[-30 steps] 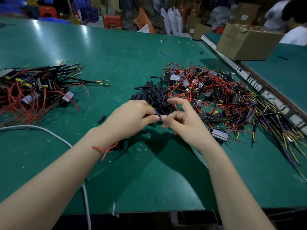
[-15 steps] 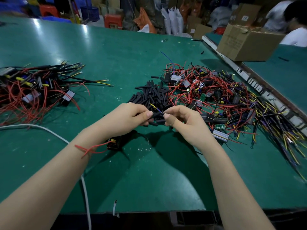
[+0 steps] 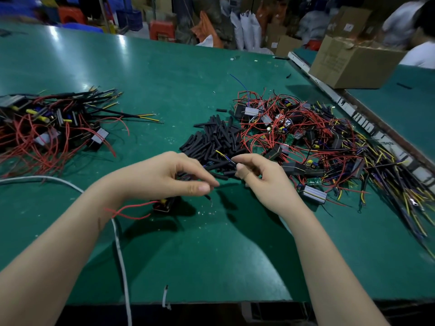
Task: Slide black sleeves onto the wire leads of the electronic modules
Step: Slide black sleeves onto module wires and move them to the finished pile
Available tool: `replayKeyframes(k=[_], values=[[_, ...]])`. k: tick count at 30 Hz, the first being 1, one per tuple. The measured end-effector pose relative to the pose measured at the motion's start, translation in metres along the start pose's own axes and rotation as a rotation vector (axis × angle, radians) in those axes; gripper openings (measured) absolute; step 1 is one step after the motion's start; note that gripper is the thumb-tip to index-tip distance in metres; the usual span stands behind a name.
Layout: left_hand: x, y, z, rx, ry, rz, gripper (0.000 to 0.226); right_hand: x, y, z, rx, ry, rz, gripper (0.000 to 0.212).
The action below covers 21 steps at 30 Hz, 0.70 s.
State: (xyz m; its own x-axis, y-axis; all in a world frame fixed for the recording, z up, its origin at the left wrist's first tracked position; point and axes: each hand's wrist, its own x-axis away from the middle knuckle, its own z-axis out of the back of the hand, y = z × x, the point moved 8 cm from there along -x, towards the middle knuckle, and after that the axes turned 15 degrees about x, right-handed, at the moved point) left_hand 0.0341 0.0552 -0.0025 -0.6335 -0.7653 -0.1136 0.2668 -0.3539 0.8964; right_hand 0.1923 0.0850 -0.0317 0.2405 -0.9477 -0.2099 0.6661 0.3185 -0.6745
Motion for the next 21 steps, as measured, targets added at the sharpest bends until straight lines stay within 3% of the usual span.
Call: replayKeyframes(k=[4,10,13,17,21], values=[[-0.001,-0.011,-0.011,-0.082,-0.091,0.027,0.028,-0.001,0.002,-0.003,0.045,-0.022,-0.012,0.025],[-0.009,-0.019,0.005,0.058,0.303,0.046,0.021,0.000,-0.002,-0.001,0.041,-0.020,0.039,0.036],[-0.011,-0.026,0.004,-0.025,0.446,0.089,0.015,0.000,-0.005,-0.003,0.073,-0.006,0.063,0.044],[-0.015,-0.032,0.004,-0.091,0.606,0.129,0.012,-0.001,0.000,-0.005,0.019,0.003,0.021,0.028],[-0.018,-0.038,0.006,-0.098,0.702,0.194,0.014,0.000,-0.001,-0.002,0.011,0.028,0.039,0.027]])
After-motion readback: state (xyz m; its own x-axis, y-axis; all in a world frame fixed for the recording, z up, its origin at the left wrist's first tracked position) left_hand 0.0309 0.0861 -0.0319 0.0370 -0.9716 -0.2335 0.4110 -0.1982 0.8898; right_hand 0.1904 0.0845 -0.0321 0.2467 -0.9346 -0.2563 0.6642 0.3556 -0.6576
